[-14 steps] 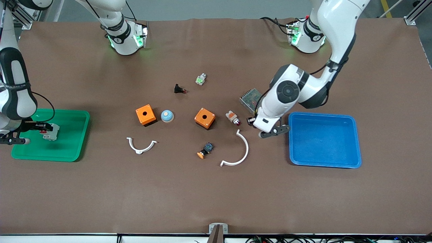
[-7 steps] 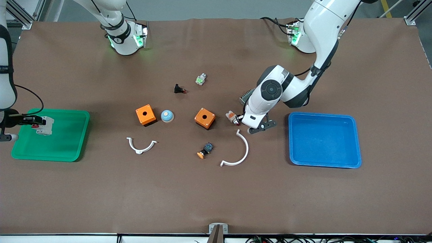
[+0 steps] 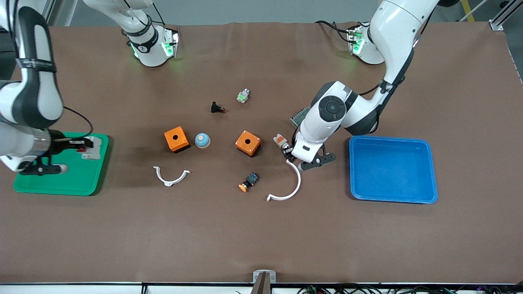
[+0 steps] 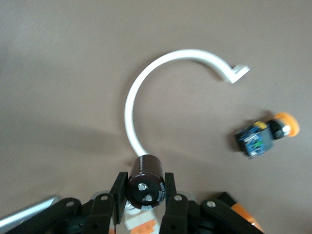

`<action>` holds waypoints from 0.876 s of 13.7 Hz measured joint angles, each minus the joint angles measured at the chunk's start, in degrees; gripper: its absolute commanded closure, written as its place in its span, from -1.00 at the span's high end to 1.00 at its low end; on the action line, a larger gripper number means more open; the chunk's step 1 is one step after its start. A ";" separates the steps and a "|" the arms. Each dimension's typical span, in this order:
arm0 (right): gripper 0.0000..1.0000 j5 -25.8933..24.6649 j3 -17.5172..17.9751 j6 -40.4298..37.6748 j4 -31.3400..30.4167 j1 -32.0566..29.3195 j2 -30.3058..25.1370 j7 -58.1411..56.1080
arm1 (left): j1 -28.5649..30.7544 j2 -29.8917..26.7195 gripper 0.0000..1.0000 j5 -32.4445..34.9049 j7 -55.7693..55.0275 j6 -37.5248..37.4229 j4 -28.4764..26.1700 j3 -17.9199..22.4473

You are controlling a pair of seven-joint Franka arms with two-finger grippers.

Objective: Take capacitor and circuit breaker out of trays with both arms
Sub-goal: 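Carry the capacitor and breaker toward the table middle with both grippers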

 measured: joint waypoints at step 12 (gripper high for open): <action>-0.61 9.54 0.15 18.10 -4.48 19.07 3.66 23.92 | -10.92 15.29 1.00 5.90 -0.03 2.82 15.26 8.66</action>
